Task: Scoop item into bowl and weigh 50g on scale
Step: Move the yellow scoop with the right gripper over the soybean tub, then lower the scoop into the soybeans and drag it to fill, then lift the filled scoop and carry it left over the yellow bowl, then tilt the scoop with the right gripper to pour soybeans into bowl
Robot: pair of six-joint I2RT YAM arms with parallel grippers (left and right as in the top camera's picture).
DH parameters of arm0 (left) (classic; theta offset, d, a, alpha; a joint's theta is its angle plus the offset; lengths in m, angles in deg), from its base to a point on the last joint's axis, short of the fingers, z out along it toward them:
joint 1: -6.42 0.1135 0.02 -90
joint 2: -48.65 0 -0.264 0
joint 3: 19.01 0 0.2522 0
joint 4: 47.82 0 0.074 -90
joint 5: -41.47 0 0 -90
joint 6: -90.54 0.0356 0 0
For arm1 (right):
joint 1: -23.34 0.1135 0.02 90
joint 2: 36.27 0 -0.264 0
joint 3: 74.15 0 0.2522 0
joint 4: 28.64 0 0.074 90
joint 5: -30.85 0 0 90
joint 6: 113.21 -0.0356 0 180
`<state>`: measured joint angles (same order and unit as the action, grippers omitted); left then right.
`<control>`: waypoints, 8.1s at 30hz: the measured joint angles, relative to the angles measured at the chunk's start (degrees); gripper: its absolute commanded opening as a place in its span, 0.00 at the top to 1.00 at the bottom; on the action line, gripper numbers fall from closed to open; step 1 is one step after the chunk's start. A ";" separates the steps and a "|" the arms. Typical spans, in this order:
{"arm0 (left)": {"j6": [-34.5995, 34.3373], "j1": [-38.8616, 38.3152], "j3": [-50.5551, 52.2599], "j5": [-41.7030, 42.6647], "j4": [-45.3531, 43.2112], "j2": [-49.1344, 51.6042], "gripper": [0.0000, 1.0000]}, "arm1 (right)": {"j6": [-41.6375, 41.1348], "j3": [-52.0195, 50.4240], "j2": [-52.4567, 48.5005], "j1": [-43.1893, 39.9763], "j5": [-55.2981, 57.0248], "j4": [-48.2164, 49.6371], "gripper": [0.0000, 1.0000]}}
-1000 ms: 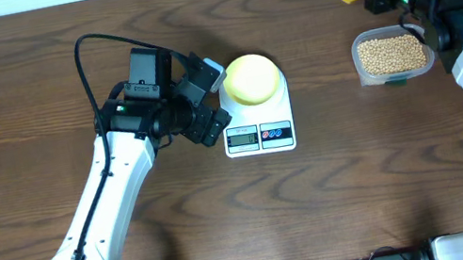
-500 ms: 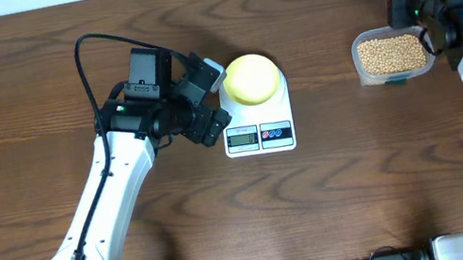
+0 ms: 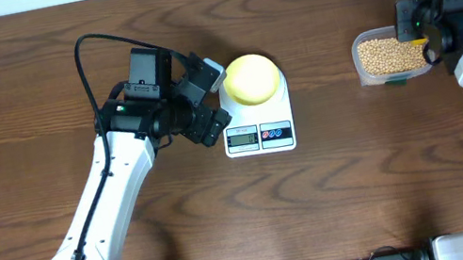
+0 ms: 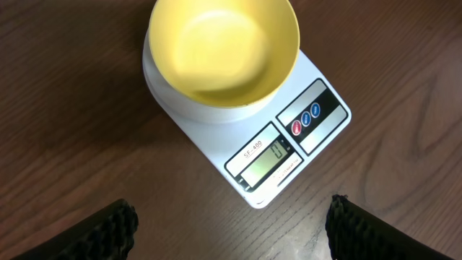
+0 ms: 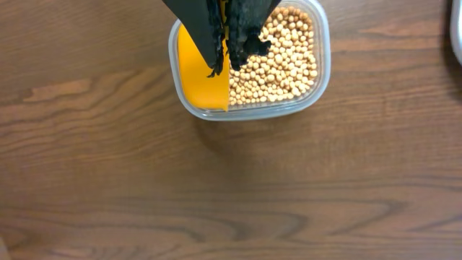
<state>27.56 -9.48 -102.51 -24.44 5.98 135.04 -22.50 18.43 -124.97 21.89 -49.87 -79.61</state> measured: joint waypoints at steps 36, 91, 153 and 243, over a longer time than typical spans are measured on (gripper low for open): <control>0.00 0.00 0.00 0.00 0.00 0.00 0.14 | -0.22 -2.91 -9.73 -0.20 -9.27 4.07 0.99; 0.00 0.00 -0.02 0.00 0.00 0.00 0.14 | -3.69 -2.93 -16.65 -18.21 -50.03 4.87 0.99; 0.00 0.00 0.00 0.00 0.00 0.00 0.14 | -22.43 -3.41 -17.77 -23.32 -75.34 23.56 0.99; 0.00 0.00 -0.02 0.00 0.00 0.00 0.14 | -16.63 -3.52 -17.77 9.42 -63.43 35.78 0.99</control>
<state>27.56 -9.48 -102.53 -24.44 5.98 135.04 -39.13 14.91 -142.74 31.31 -113.30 -43.83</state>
